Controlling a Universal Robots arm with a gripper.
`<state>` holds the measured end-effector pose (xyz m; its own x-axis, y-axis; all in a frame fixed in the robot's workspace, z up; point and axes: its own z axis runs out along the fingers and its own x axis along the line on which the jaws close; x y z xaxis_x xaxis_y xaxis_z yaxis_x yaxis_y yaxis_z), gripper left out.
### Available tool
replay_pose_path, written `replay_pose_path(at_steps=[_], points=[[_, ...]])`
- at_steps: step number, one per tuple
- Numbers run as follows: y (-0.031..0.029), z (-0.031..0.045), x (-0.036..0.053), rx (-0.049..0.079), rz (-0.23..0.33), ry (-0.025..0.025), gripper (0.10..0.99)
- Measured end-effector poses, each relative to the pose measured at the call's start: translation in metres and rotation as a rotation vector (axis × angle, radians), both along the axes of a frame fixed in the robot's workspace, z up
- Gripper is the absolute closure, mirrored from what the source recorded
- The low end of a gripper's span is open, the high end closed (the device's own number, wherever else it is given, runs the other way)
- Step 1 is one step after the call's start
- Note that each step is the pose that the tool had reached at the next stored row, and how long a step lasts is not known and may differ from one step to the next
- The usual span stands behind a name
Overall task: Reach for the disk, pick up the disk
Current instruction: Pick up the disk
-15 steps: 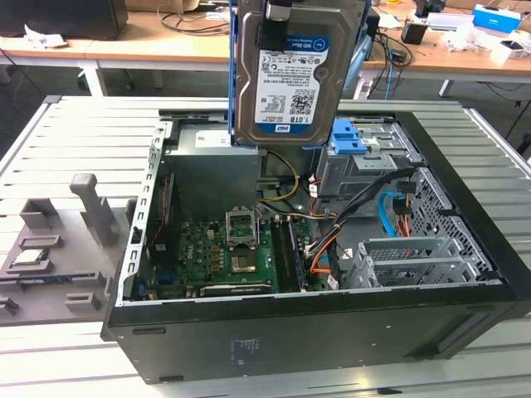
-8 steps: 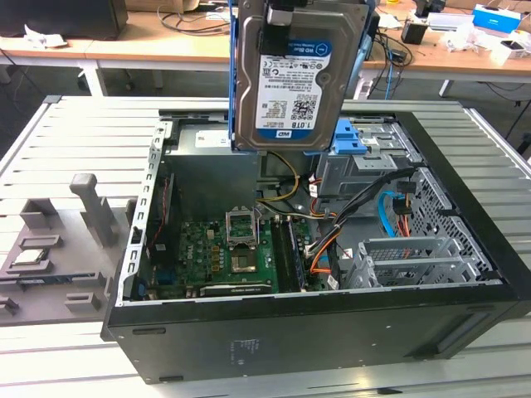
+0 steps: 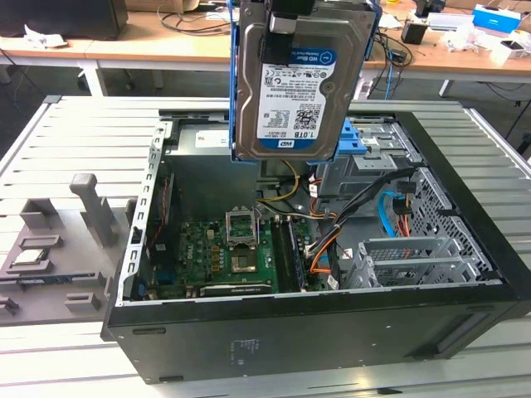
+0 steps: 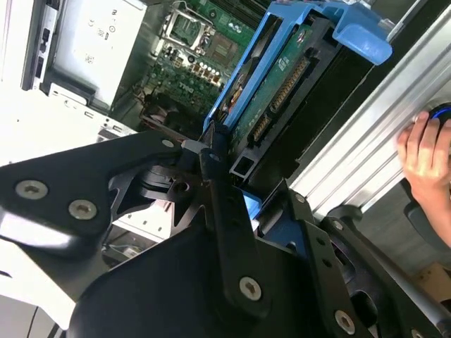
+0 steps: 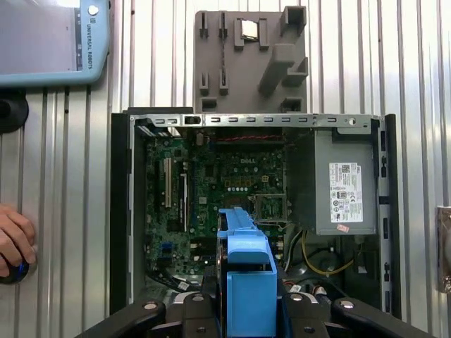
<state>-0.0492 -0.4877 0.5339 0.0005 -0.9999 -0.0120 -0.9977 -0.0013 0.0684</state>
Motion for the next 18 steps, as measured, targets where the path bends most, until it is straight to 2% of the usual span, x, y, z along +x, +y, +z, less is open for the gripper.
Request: replay_pose_path(at_steps=[2, 5, 15, 18], points=[[-0.0034, 0.0, 0.0, 0.0, 0.0, 0.0, 0.722], [-0.0119, 0.0, 0.0001, 0.0, 0.0, 0.0, 0.722], [-0.0271, 0.0, 0.0001, 0.0, 0.0, 0.0, 0.722], [-0.0348, 0.0, 0.0001, 0.0, 0.0, 0.0, 0.722]])
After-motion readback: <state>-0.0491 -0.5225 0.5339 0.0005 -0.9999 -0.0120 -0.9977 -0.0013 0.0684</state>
